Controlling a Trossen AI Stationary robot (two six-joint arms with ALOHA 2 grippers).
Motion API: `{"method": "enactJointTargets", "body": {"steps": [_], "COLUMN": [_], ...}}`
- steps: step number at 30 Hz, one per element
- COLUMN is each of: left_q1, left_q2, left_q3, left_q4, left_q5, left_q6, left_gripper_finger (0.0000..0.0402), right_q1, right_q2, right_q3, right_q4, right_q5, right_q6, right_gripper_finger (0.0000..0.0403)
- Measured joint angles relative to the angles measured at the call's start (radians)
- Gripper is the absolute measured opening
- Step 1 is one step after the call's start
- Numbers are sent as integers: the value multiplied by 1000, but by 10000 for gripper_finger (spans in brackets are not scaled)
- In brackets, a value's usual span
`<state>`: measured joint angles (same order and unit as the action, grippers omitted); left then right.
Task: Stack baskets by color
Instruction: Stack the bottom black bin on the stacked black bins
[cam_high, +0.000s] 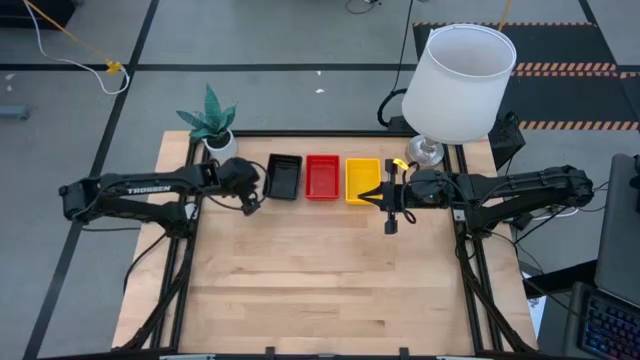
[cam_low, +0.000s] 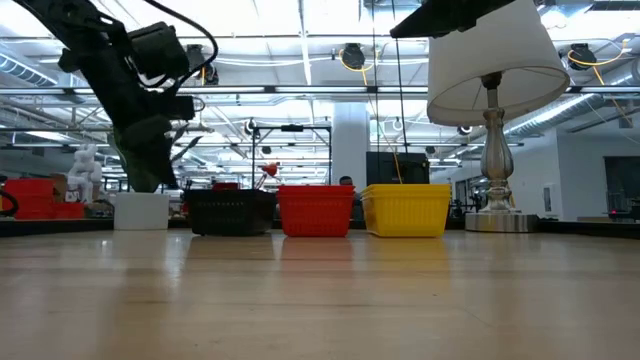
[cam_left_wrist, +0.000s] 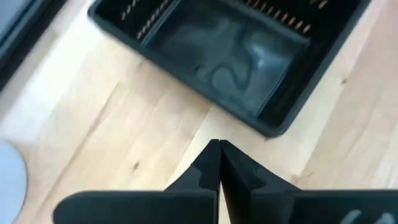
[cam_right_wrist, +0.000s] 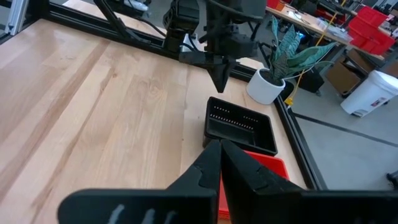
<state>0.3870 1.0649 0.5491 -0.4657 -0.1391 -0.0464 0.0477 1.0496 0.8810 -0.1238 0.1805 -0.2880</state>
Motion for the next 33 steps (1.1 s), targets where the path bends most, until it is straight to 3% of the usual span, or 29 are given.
{"method": "enactJointTargets", "body": {"steps": [13,20,33], "left_q1": [14,15,15], "left_q2": [107,178,171], "left_q3": [0,0,0], "left_q4": [18,99,73], "left_q5": [47,128,172], "left_q6": [-15,11,26], "left_gripper_finger": [7,8,8], "right_q1": [0,0,0], "right_q2": [0,0,0], "right_q3": [0,0,0], "right_q4": [0,0,0], "right_q5": [-1,-1,0], "right_q6": [4,4,4], "right_gripper_finger": [4,4,4]}}
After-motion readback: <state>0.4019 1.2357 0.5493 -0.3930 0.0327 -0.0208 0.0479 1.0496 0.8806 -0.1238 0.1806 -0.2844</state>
